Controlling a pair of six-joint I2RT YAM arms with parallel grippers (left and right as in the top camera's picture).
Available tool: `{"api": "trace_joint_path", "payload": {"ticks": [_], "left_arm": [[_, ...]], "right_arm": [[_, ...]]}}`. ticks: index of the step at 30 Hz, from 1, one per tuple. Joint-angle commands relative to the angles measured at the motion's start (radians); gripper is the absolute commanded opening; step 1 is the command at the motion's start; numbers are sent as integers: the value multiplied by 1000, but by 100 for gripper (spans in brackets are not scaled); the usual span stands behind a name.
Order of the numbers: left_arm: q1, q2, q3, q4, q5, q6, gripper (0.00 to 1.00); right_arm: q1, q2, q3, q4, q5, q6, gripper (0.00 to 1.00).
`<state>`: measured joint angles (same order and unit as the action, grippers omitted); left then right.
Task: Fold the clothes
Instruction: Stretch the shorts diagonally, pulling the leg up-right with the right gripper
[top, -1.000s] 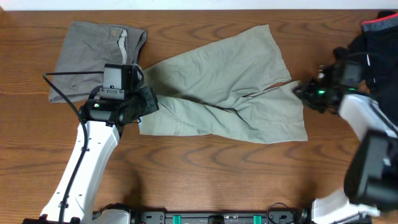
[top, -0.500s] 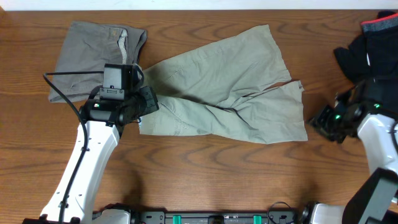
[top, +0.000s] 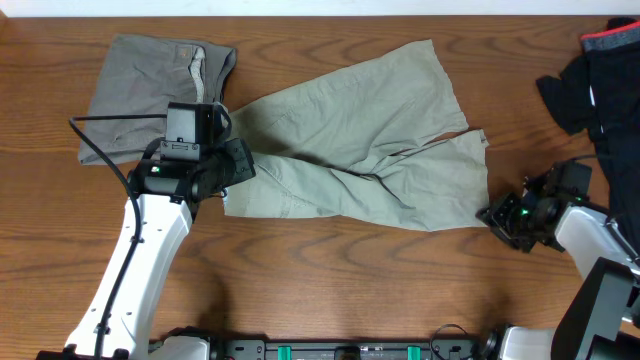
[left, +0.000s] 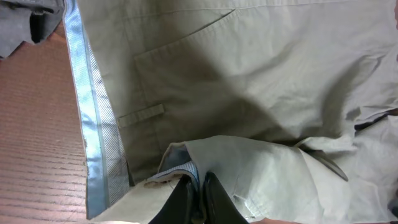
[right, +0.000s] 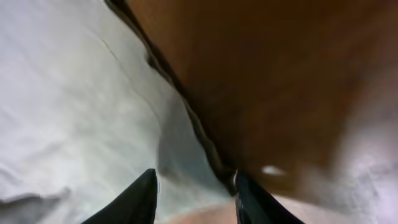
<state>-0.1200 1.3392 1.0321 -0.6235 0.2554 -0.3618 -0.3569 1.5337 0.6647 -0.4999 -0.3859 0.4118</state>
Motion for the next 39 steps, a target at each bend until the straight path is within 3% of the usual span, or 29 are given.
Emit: {"api": "trace_joint_path", "payload": {"ticks": [1,3,5,9,16,23,32,39], "left_arm": [[-1,0,19,3,-5,10,7],[-1,0,19,1,-5,10,7],[-1,0,19,-2,-6,10,7],[-1,0,19,-8,-6,10,7],[-1,0,19,-16,-6,15,7],[-1,-45,19,-77,-6,33,7],[-1,-176,19,-308,0,27,7],[-2,-279,19,-520,77,-3,6]], "right_arm": [[5,11,-55,60,12,88,40],[5,11,-69,83,10,116,38],[5,11,-71,85,-13,115,16],[6,11,-71,77,-49,115,1],[-13,5,29,-37,-48,53,1],[-71,-50,343,-383,84,-37,1],[-172,-90,754,-694,180,-130,1],[-181,-90,968,-775,183,-166,1]]}}
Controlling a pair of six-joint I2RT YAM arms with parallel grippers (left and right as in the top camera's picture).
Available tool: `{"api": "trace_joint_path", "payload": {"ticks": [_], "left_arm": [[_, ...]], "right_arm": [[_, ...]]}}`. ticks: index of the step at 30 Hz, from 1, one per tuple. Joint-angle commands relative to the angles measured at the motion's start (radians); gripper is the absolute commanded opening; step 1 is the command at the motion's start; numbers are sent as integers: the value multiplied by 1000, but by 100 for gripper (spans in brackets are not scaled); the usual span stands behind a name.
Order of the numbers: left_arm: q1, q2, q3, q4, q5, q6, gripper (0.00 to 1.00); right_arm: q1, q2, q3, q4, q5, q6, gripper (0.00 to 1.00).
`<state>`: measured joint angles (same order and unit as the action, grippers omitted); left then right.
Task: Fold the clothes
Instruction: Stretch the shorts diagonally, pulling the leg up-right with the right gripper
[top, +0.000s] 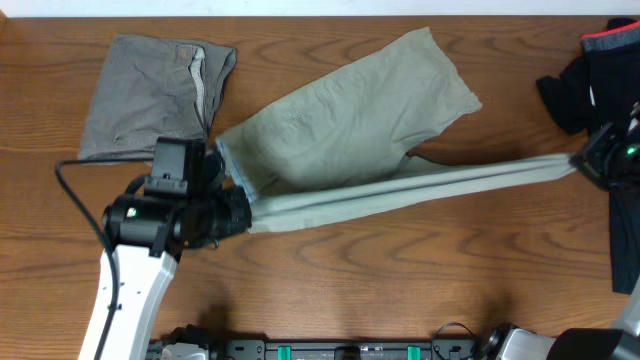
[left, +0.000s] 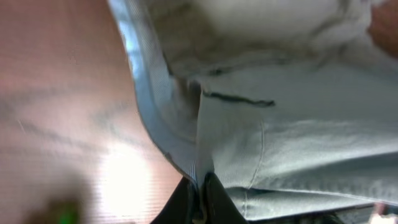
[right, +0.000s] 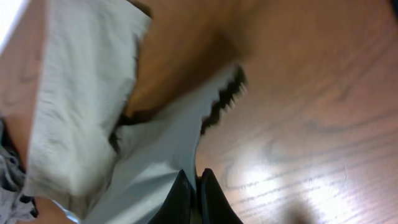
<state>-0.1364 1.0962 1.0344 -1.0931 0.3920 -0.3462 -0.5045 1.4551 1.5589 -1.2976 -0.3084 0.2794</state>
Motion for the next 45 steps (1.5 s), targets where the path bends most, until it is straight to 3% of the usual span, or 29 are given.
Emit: {"api": "trace_joint_path", "payload": {"ticks": [1,14,23,26,30,37,45], "left_arm": [[12,-52,17,-81,-60,-18,6],[-56,-149,0,-218,-61,-45,6],[-213,-137,-3,-274,-74,-148,6],[-242,-137,-3,-271,-157,-183,6],[-226,-137,-3,-232,-380,-289,6],[-216,-63,-3,-64,-510,-276,6],[-216,166,-3,60,-651,-184,6]], "right_arm": [[-34,-11,92,23,106,-27,1],[58,102,103,217,8,60,1],[63,129,104,328,-23,87,1],[82,138,103,383,-40,102,1],[145,177,103,472,-55,114,1],[276,331,103,668,-67,185,1],[356,515,103,909,-93,219,1]]}}
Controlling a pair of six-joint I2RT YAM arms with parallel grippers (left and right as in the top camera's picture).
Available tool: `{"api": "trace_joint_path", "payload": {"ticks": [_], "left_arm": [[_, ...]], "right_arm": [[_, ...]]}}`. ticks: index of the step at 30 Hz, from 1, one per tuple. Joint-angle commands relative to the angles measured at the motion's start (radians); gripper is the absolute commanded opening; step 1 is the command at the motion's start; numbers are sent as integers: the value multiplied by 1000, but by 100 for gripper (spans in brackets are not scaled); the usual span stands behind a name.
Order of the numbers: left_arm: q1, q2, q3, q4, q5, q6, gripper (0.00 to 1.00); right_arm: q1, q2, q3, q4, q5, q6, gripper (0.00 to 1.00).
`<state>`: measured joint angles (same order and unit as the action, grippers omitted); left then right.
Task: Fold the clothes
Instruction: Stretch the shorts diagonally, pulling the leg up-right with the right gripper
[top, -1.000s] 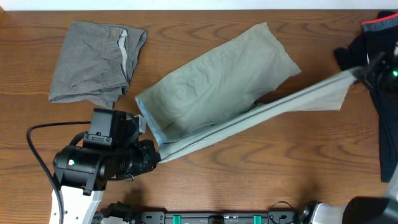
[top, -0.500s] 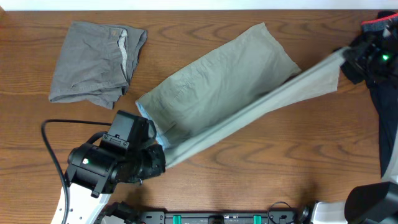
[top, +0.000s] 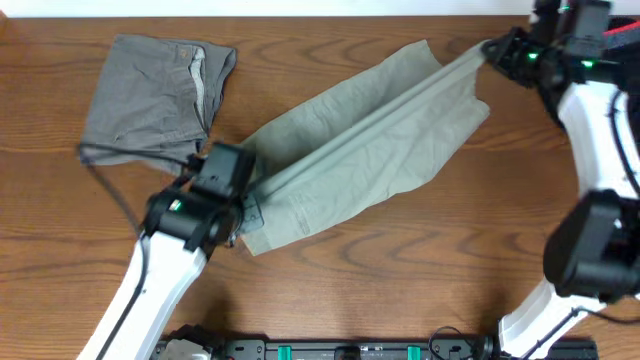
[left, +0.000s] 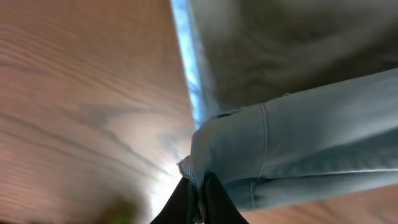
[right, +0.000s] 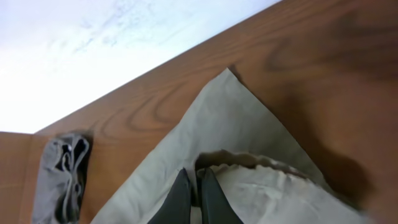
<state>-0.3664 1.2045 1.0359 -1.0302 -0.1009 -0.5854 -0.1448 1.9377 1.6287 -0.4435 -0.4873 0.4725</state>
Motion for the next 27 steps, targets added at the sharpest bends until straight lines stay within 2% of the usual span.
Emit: {"api": "trace_joint_path", "payload": {"ticks": [1,7,12,22,24,27], "left_arm": [[14,90,-5,23,-177,63,6],[15,235,-5,170,-293,107,6],[32,317,-5,270,-366,124,6],[114,379,-5,415,-372,167,7],[122,394,-5,443,-370,167,12],[124,423,-5,472,-372,171,13]], "right_arm": [[2,48,34,92,86,25,1],[23,94,34,245,53,29,1],[28,104,34,288,69,28,1],[68,179,33,340,117,29,1],[74,205,33,364,117,39,1],[81,235,33,394,117,44,1]]}}
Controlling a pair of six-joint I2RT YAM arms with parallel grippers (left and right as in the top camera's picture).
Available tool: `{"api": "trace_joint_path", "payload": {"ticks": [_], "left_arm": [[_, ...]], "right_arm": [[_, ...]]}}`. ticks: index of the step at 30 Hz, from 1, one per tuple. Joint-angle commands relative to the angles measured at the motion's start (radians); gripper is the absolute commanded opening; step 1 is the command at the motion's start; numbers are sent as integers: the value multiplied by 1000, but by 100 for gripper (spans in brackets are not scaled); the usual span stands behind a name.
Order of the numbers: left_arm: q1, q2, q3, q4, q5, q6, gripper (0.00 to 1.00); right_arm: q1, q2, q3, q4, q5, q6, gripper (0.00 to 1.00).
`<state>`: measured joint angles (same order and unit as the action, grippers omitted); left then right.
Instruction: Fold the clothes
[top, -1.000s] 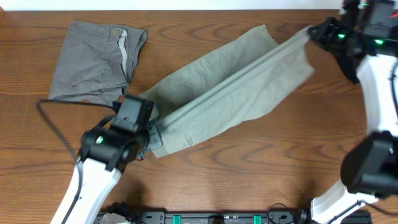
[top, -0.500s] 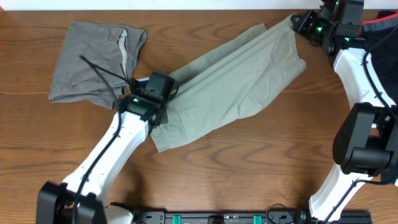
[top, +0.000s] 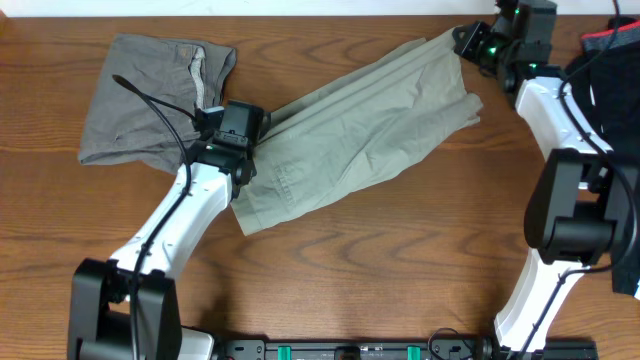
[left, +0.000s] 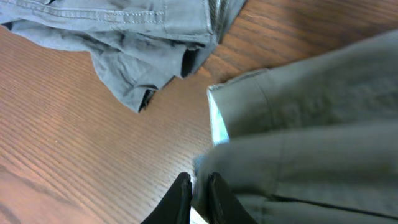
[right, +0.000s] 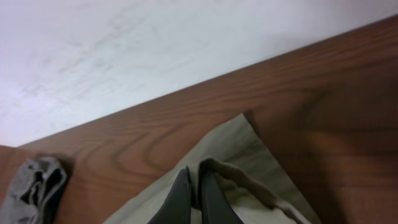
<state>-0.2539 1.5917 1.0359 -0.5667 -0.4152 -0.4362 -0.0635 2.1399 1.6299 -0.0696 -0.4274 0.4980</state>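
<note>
Khaki trousers (top: 360, 130) lie slanted across the table, doubled lengthwise with one leg over the other. My left gripper (top: 243, 150) sits at their waist end, shut on the waistband edge (left: 214, 121); its fingertips (left: 198, 180) pinch the cloth low in the left wrist view. My right gripper (top: 470, 42) is at the far right corner, shut on a fold of the leg hem (right: 249, 168), as its closed tips (right: 194, 177) show.
A folded grey garment (top: 150, 95) lies at the far left, close to the waistband, and also shows in the left wrist view (left: 124, 43). Dark clothes (top: 610, 60) are heaped at the right edge. The table's back edge (right: 186, 93) runs just behind the right gripper.
My left gripper has moved away from the front edge, with the waistband, to beside the grey garment. The right gripper has shifted slightly left and back. The trousers now lie flatter.
The trousers lay spread with legs apart, left gripper shut on the waist, right gripper open at the near leg's hem. Then the right gripper held that hem stretched out to the right. Later the leg lay over the far leg, and now the trousers lie doubled.
</note>
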Motion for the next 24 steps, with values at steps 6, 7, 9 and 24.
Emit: {"api": "trace_joint_path", "payload": {"ticks": [6,7,9,24], "left_arm": [[17,106,-5,38,-69,66,29],[20,113,-5,37,-77,66,32],[32,113,-4,37,-80,66,32],[45,-89,-4,7,401,274,34]], "right_arm": [[9,72,32,60,58,33,15],[9,73,32,63,58,33,28],[-1,72,33,67,49,32,53],[-76,65,34,-399,-151,-164,39]]}}
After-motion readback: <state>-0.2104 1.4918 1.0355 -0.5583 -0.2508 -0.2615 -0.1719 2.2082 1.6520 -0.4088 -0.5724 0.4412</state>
